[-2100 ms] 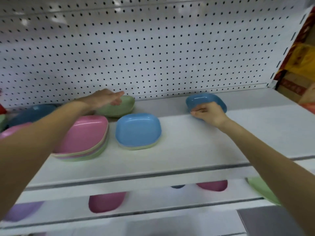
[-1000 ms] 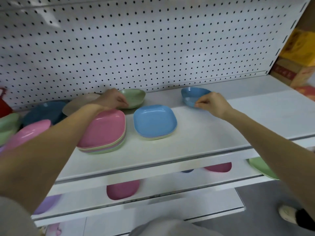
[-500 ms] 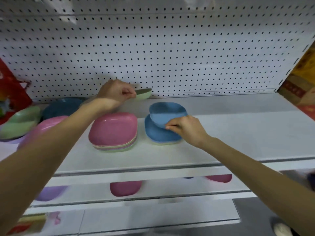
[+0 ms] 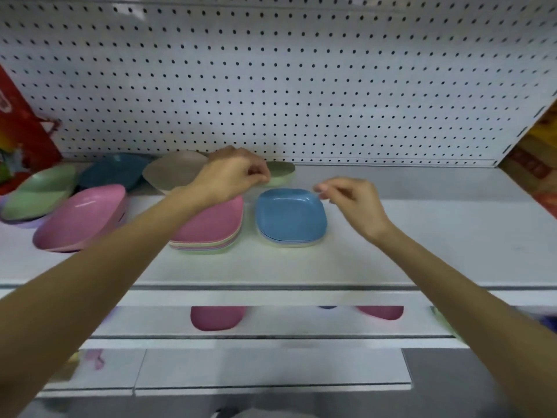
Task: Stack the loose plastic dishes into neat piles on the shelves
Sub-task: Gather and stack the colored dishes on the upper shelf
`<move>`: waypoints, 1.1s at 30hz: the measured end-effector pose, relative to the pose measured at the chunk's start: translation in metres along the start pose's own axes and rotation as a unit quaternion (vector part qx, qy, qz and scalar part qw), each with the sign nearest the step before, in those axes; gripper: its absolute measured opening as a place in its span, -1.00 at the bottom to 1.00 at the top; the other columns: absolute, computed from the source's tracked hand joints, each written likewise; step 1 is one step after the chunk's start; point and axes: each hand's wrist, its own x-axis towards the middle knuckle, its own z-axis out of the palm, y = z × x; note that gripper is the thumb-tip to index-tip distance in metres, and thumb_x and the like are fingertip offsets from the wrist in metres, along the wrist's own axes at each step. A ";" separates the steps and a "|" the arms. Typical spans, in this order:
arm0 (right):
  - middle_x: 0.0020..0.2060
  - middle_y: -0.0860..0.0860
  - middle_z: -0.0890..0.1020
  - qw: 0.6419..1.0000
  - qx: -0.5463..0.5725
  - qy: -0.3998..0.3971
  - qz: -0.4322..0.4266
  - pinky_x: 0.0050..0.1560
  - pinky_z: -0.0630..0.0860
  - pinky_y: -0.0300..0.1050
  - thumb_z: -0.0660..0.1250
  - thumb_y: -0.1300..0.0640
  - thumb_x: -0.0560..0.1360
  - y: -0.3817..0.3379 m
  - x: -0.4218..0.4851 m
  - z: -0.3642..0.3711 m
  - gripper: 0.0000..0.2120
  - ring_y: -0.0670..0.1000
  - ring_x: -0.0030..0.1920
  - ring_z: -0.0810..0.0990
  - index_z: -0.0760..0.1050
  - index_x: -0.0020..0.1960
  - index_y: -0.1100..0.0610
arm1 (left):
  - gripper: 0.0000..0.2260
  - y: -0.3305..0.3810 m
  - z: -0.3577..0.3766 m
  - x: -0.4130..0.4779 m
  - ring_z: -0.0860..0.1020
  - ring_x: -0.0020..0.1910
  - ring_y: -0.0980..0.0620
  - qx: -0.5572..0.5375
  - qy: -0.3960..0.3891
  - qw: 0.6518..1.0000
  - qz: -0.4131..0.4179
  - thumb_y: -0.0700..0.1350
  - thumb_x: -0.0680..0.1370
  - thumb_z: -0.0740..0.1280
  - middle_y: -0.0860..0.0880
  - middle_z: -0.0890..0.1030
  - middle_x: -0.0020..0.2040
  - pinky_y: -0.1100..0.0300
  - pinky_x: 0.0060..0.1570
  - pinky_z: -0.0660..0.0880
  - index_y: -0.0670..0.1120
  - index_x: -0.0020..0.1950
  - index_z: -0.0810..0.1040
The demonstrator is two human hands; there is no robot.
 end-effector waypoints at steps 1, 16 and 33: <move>-0.16 -0.04 0.67 0.999 0.034 0.019 0.012 0.01 0.54 -0.06 0.32 0.14 0.53 0.001 0.004 -0.008 -0.89 0.02 -0.12 0.65 0.63 -0.06 0.06 | -0.91 0.006 0.005 -0.002 0.58 -0.10 0.08 0.012 -0.006 1.000 0.009 -0.06 0.50 0.35 0.09 0.68 -0.07 0.17 -0.02 0.48 0.03 -0.06 0.66; 0.13 -0.09 0.59 0.991 0.037 -0.117 0.049 0.21 0.39 -0.37 0.27 0.08 0.55 0.025 0.010 -0.003 -0.74 -0.20 0.10 0.54 0.55 0.21 0.09 | -0.74 0.052 0.053 -0.044 0.55 0.06 0.00 0.048 -0.161 0.983 0.077 0.11 0.59 0.15 0.11 0.62 0.07 0.08 -0.02 0.47 0.09 0.11 0.58; 0.36 -0.06 0.45 0.901 -0.305 -0.309 -0.020 0.39 0.23 -0.09 0.15 -0.26 0.51 0.027 0.015 0.015 -0.44 0.04 0.38 0.33 0.39 0.38 0.03 | -0.53 -0.003 0.059 -0.011 0.52 0.14 -0.03 0.159 -0.252 0.950 0.090 0.13 0.63 -0.07 -0.05 0.61 0.09 0.06 0.40 0.11 -0.05 0.17 0.55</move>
